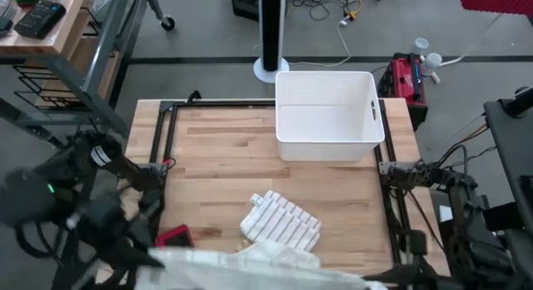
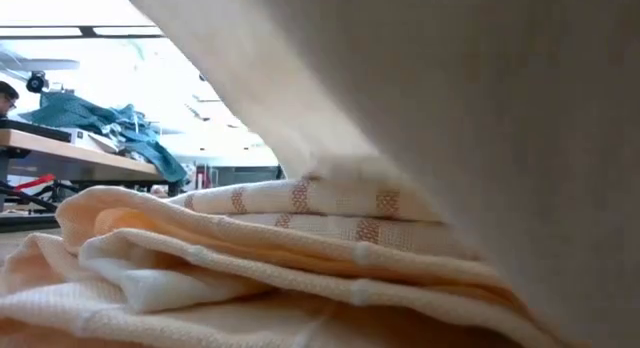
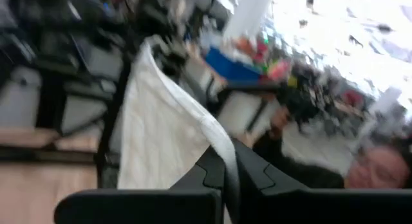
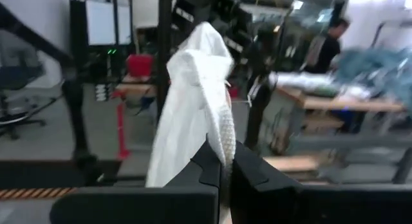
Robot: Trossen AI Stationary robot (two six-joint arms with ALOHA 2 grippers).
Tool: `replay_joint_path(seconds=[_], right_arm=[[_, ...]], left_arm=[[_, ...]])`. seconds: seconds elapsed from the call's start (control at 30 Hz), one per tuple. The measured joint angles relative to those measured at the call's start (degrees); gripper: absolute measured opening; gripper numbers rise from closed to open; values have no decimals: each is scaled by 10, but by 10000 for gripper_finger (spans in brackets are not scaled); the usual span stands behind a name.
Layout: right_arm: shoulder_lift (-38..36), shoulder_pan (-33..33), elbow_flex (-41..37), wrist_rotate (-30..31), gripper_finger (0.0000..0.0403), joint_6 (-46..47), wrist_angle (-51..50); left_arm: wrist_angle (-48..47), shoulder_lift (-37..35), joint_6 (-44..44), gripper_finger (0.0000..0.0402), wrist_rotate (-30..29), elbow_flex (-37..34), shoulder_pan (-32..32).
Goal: Fold towel
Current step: Fold the light brown kitchen towel
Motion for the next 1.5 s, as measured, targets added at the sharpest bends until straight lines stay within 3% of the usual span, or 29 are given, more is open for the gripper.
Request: replay_joint_path(seconds=[0.13,0.3,0.4,0.6,0.77,0.9,0.97,1.1,1.17,1.23,1.37,1.5], right_arm=[[-2,-2,0,22,0,-199,165],[-2,-15,0,126,0,-379,272],[-2,-23,0,137,0,-375,253],[-1,-39,-2,147,0,-317,188],[-1,-53,-2,145,0,-196,107],[-1,-63,-2,140,0,-19,-26],[-1,-65,-2,124,0,119,-141],[-1,-68,-3,-29,0,495,-438],[5,-72,-15,-76,0,679,-570],[14,-78,-44,-114,0,810,-620],[10,-105,-120,-178,0,789,-572],[8,-151,-179,-260,0,860,-629]], left_arm=[[40,-8,53,0,-43,17,2],[14,-18,83,0,-77,20,7],[-72,-21,42,0,-105,18,7],[-276,-15,-171,0,-113,-23,15],[-318,-12,-256,0,-101,-89,17],[-320,-12,-299,0,-71,-141,17],[-322,-12,-326,0,-59,-165,17],[-305,-12,-364,0,15,-205,14],[-288,-10,-378,0,46,-220,10],[-287,-12,-390,0,60,-240,9],[-326,-12,-394,0,52,-276,26],[-350,-13,-405,0,62,-327,85]])
